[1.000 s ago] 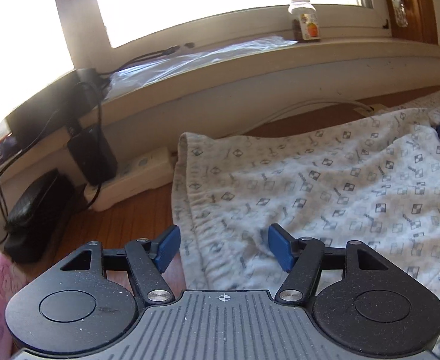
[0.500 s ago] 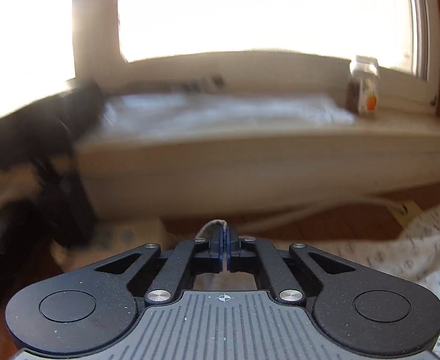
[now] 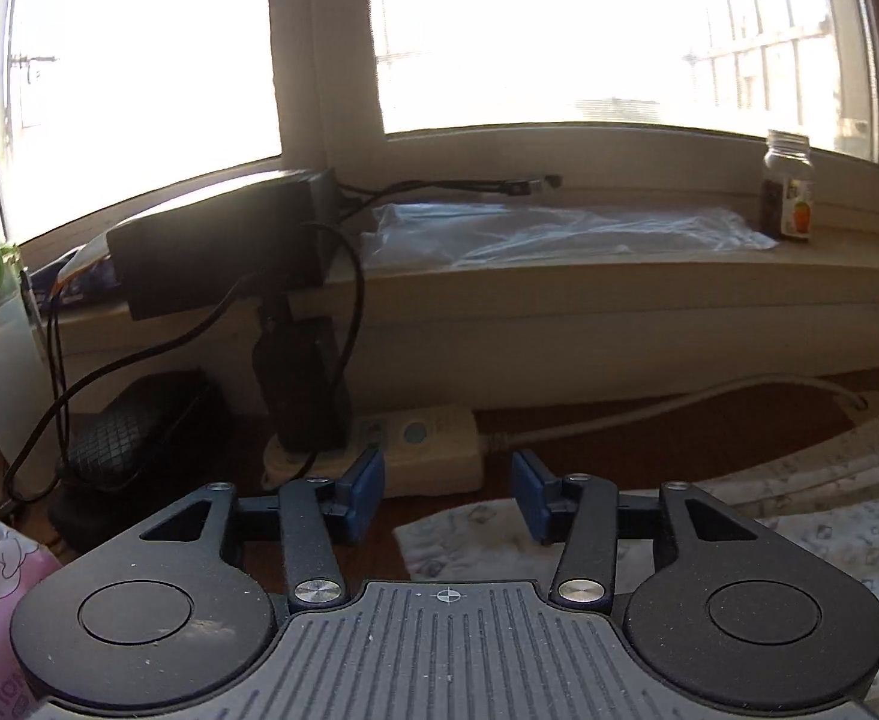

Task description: Fold clothes

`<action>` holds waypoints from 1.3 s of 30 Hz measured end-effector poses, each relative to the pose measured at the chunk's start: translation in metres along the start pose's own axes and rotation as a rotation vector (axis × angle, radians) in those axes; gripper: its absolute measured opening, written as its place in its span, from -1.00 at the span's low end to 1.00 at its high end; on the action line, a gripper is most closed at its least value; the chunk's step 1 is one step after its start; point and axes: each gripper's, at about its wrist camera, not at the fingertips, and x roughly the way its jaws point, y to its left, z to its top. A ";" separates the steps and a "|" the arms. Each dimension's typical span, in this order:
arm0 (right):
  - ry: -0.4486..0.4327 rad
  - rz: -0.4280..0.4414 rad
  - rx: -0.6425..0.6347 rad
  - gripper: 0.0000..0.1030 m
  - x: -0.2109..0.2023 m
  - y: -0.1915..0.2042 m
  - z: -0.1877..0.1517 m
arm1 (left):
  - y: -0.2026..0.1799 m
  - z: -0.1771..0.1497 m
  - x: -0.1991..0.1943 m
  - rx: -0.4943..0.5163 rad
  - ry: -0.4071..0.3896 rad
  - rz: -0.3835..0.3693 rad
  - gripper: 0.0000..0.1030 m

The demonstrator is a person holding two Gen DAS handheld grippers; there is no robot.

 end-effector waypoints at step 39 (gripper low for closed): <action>-0.049 -0.167 0.186 -0.10 -0.022 -0.076 -0.020 | -0.152 0.021 0.066 0.304 0.135 -0.447 -0.05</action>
